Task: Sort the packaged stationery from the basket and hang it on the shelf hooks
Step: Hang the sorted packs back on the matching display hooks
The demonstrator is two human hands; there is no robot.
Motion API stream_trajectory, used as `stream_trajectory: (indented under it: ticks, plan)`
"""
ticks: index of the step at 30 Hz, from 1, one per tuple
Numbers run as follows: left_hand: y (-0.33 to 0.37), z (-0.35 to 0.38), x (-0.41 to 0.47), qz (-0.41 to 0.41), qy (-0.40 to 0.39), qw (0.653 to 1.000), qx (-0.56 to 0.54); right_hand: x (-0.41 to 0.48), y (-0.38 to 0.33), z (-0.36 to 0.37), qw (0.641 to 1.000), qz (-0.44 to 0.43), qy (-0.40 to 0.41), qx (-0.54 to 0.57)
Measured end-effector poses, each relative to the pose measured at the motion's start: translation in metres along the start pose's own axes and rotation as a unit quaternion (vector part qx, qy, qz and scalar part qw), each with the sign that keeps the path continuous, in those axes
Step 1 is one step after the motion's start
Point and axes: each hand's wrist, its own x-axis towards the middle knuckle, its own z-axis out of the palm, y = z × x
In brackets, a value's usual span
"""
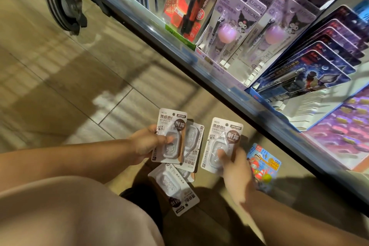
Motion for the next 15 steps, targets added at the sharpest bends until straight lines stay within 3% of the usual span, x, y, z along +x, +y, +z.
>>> stream_trajectory:
  ticks: [1, 3, 5, 12, 15]
  plan:
    - [0.002, 0.001, -0.001, 0.008, -0.007, 1.000, 0.000, -0.005, -0.008, -0.001, 0.995, 0.005, -0.055, 0.088]
    - [0.008, 0.006, -0.006, 0.023, -0.025, 0.999, 0.002, -0.008, -0.024, 0.002, 0.950, 0.039, -0.184, 0.251]
    - [0.012, 0.009, -0.011, 0.028, -0.040, 0.999, -0.006, -0.008, -0.043, 0.008, 0.914, 0.040, -0.265, 0.306]
    - [0.019, 0.014, -0.022, 0.053, -0.121, 0.989, -0.061, 0.003, -0.072, 0.031, 0.972, -0.057, -0.210, 0.086]
    - [0.017, 0.012, -0.020, 0.066, -0.115, 0.988, -0.074, 0.003, -0.077, 0.037, 0.977, -0.075, -0.190, 0.062]
